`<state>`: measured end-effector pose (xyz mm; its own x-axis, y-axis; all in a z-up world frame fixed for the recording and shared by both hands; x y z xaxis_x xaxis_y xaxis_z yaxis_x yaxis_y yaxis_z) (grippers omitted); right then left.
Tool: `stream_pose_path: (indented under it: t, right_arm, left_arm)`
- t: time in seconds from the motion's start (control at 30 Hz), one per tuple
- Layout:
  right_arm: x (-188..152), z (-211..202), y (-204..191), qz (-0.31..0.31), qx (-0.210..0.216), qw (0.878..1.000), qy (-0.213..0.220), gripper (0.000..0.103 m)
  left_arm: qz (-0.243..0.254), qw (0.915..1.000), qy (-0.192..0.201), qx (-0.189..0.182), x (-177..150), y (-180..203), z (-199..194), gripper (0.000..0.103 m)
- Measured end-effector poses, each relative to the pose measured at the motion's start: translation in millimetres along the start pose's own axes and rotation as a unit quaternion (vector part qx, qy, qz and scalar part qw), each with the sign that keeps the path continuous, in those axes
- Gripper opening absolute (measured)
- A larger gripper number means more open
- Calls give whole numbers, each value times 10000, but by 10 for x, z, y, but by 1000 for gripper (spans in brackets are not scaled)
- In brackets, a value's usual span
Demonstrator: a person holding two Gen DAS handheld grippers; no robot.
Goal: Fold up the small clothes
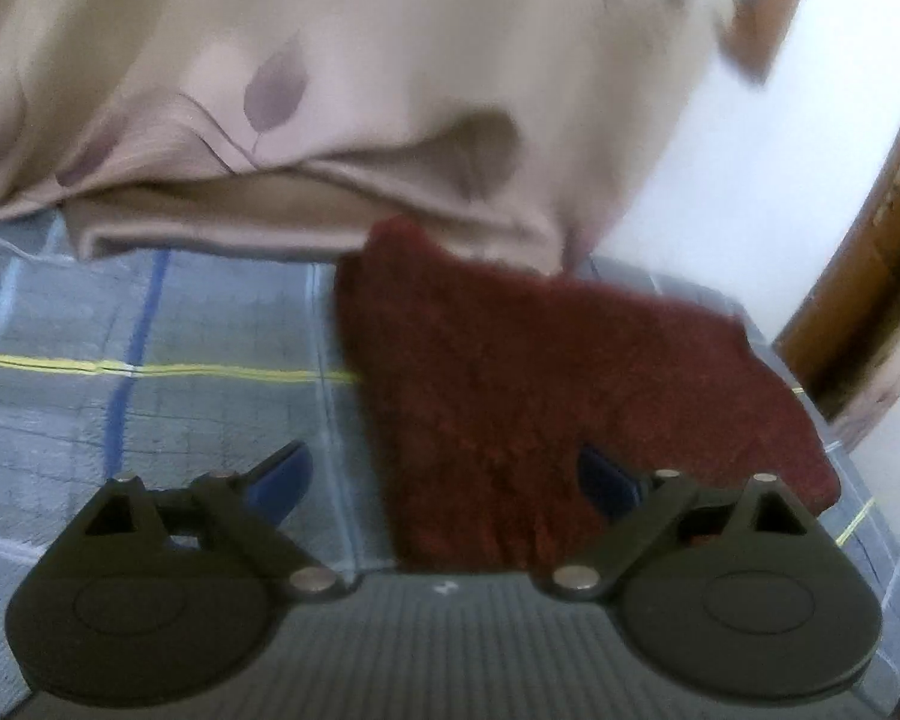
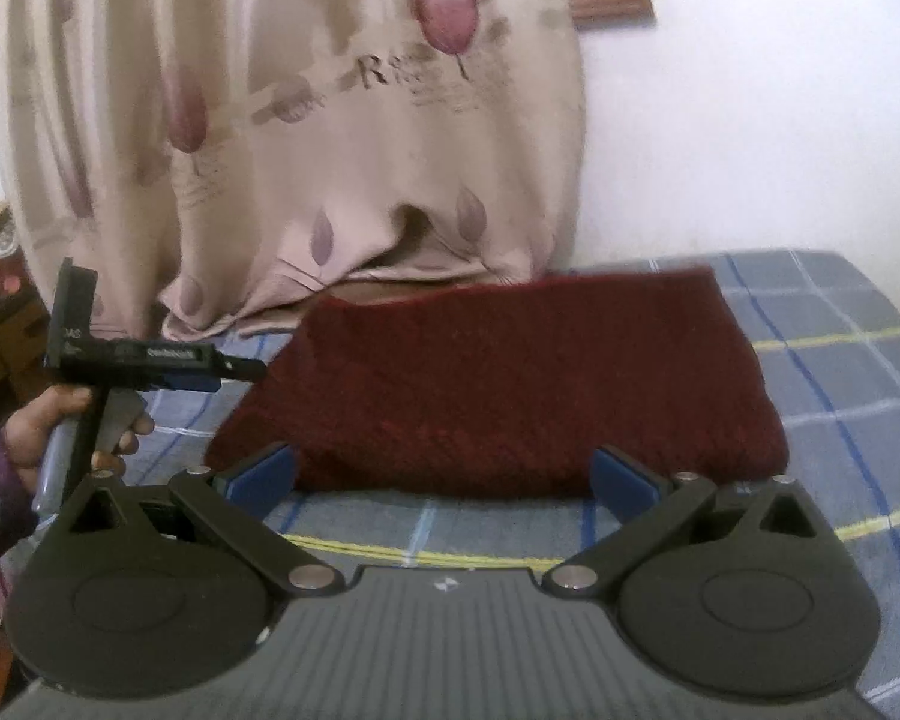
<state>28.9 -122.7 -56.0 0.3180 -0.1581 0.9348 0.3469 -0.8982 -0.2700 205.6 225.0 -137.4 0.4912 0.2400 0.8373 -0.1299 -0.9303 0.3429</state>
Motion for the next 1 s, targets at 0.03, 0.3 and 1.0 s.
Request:
stream_pose_path:
  t: [0.03, 0.3, 1.0]
  right_arm:
    - [-17, 11, 23, 17, -15, 10000, -13, 103]
    - [-71, 97, 127, 153, 55, 9998, -130, 103]
    - [364, 605, 589, 696, 811, 9940, 242, 103]
  left_arm:
    - [-130, 9999, -22, -64, -7, -31, 40, 96]
    - [-690, 9947, -357, -668, -99, -169, 415, 96]
    - [-919, 9850, -643, -1314, 119, 233, 754, 33]
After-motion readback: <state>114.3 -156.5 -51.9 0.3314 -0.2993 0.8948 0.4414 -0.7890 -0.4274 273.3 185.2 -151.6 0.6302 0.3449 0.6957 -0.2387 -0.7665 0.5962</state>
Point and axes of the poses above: each gripper's, at about its wrist camera, not at the fingertips, and z roughly the way its jaws point, y to its right, x to its top, the point moved 8 cm from there along z, roughly the way its jaws point, and after that the axes turned 13 degrees about y, right-handed, at the moved point
